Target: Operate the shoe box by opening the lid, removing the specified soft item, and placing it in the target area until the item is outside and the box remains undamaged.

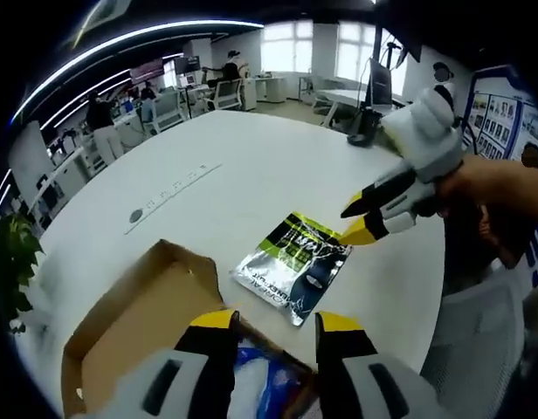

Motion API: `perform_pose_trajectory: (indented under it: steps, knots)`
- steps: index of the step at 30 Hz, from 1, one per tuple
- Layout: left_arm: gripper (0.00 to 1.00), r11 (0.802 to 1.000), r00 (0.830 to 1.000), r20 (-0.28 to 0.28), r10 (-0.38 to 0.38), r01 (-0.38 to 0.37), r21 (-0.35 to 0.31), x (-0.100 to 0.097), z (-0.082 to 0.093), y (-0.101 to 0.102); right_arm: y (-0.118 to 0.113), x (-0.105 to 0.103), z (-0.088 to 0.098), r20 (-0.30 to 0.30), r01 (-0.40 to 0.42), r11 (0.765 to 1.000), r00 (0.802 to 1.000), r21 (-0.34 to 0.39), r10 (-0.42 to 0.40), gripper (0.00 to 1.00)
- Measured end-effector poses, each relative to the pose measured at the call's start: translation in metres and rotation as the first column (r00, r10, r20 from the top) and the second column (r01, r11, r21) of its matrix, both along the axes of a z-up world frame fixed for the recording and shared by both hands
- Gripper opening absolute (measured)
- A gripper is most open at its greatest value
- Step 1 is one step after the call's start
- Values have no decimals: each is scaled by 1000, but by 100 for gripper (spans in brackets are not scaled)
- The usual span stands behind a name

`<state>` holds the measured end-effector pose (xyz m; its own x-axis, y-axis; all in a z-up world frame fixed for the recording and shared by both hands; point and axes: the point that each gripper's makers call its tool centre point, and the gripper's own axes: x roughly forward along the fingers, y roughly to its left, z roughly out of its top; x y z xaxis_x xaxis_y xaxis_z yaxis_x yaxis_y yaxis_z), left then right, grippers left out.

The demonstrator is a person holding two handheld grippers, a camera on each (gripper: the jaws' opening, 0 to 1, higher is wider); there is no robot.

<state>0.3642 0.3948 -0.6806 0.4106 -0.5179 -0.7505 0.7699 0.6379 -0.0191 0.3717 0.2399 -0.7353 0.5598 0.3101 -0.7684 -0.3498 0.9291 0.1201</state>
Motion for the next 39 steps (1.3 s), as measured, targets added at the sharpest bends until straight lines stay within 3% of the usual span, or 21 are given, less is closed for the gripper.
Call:
perform_pose_trajectory:
  steps: [4, 13, 22, 31, 39]
  knots:
    - [37, 1000, 1000, 21, 21, -21, 15, 2, 2, 17, 8, -4, 10, 10, -26, 1000, 1000, 5, 26, 38]
    - [42, 996, 996, 31, 88, -87, -21, 3, 10, 47, 27, -15, 40, 64, -91, 996, 994, 11, 91, 47]
    - [47, 987, 988, 17, 152, -151, -50, -6, 14, 78, 53, -25, 63, 108, -147, 988, 984, 38, 142, 50]
    - [48, 973, 976, 15, 219, -217, -76, -12, 20, 108, 83, -33, 75, 131, -204, 977, 972, 64, 194, 50]
    - [48, 960, 961, 8, 276, -275, -59, -25, 19, 142, 111, -41, 79, 135, -262, 960, 959, 101, 248, 50]
